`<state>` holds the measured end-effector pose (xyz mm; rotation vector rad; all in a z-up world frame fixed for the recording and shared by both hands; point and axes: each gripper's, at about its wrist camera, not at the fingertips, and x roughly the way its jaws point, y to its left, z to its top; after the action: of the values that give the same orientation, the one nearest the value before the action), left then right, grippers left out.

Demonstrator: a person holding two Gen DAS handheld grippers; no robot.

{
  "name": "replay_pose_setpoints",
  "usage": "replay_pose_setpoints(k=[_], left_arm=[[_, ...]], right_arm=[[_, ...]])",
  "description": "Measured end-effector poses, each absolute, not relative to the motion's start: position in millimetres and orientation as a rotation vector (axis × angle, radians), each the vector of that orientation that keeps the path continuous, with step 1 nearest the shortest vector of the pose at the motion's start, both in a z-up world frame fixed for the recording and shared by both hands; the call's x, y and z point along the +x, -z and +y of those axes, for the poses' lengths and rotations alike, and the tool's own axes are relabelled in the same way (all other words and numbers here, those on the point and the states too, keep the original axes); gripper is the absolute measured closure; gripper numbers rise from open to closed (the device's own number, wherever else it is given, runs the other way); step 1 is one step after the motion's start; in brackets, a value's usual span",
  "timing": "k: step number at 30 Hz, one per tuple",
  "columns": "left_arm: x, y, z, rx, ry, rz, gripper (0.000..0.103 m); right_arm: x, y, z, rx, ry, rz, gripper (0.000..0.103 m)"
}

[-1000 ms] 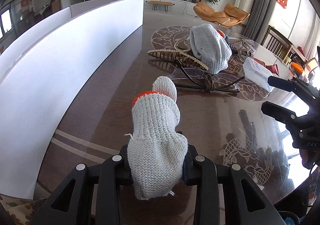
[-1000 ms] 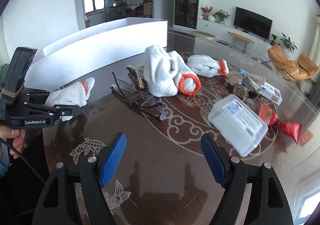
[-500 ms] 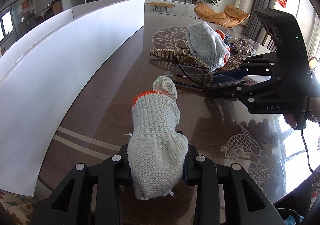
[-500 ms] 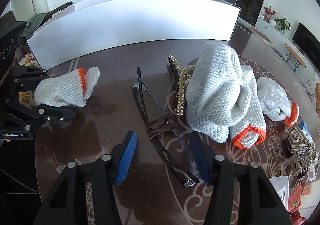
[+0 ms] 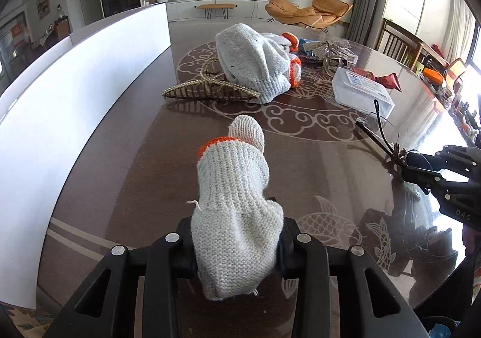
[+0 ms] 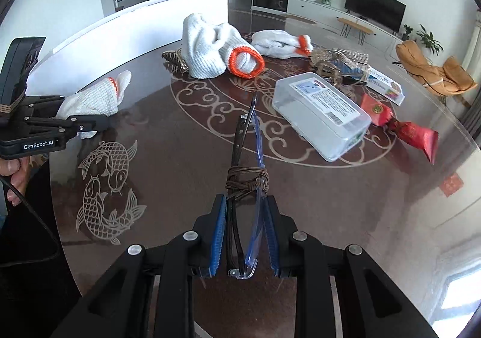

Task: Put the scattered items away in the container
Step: 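Grasp the black eyeglasses with the right gripper while left holds the glove, then carry glove and eyeglasses over the white box while left gripper opens, dropping glove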

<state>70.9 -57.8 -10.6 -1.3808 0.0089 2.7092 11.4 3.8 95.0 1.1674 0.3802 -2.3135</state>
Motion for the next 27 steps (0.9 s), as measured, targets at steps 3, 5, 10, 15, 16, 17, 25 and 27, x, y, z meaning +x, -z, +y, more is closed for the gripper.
replay_pose_setpoints(k=[3, 5, 10, 15, 16, 17, 25, 27], left_arm=[[52, 11, -40, -1.373, -2.705, 0.05, 0.058], [44, 11, -36, -1.385, -2.7, 0.062, 0.045], [37, 14, -39, -1.425, -2.704, 0.073, 0.021], [34, 15, -44, -1.419, -2.717, 0.067, 0.021], [33, 15, -44, -1.417, -2.716, 0.068, 0.021], [32, 15, -43, -1.417, -2.712, 0.067, 0.026], [46, 2, -41, -1.395, -2.605, -0.057, 0.07], [53, -1, -39, -1.392, -2.576, -0.126, 0.07]], right_arm=[[12, -95, 29, 1.168, 2.405, 0.303, 0.075], [10, -96, 37, 1.169, 2.415, 0.252, 0.066], [-4, -94, 19, 1.18, 2.43, 0.29, 0.053], [-11, -91, 16, 1.183, 2.435, 0.285, 0.052], [-11, -92, 16, 1.183, 2.435, 0.285, 0.052], [-11, -91, 16, 1.182, 2.435, 0.286, 0.052], [3, -96, 20, 1.17, 2.478, 0.212, 0.078], [9, -103, 24, 1.17, 2.476, 0.117, 0.078]])
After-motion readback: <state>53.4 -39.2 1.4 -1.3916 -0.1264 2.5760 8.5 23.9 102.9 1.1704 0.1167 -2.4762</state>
